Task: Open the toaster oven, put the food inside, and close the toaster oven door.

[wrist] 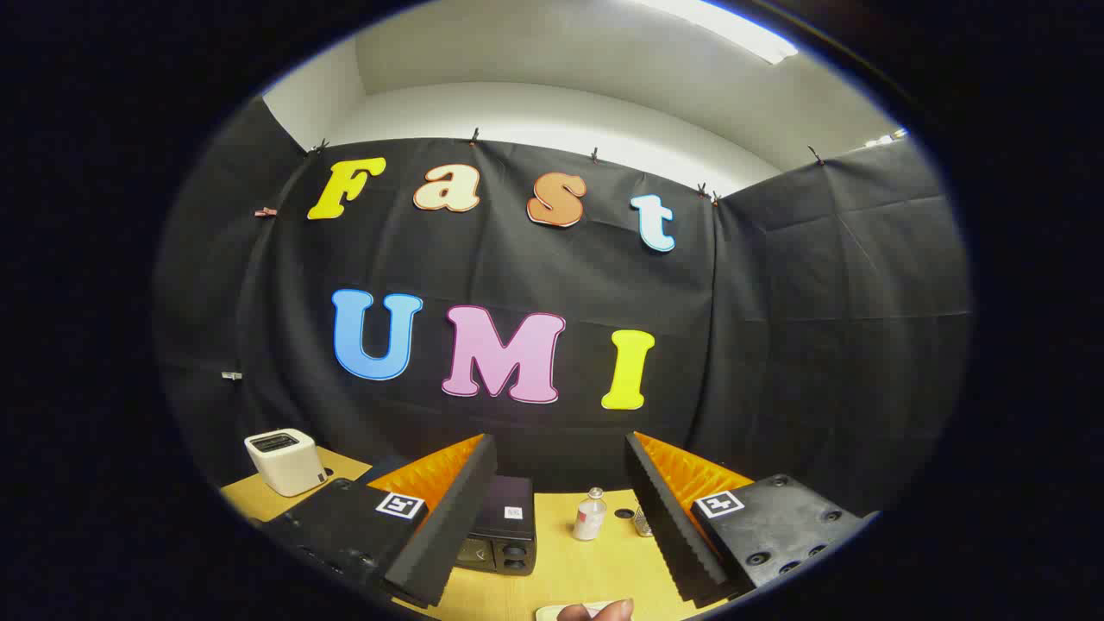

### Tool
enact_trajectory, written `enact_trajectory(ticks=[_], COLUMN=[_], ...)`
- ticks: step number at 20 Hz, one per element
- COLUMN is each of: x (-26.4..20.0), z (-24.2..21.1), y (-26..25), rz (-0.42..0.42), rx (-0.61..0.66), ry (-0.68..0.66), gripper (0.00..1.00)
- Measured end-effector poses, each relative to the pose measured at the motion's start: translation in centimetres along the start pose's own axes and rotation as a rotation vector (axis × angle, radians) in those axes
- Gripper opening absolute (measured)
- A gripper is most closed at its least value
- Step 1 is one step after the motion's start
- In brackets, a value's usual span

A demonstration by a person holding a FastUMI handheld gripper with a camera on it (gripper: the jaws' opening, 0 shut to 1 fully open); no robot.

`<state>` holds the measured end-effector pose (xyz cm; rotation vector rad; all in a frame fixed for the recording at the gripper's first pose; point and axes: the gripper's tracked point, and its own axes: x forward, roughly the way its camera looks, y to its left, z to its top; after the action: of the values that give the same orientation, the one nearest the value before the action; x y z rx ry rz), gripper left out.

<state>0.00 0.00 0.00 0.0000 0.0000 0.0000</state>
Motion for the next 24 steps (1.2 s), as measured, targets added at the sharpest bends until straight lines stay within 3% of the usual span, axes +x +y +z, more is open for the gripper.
enact_trajectory(ticks=[24], x=[-0.5], z=[-0.4], y=[1.9], rz=[0.004], rx=[0.006], ry=[0.005], gripper=[0.98])
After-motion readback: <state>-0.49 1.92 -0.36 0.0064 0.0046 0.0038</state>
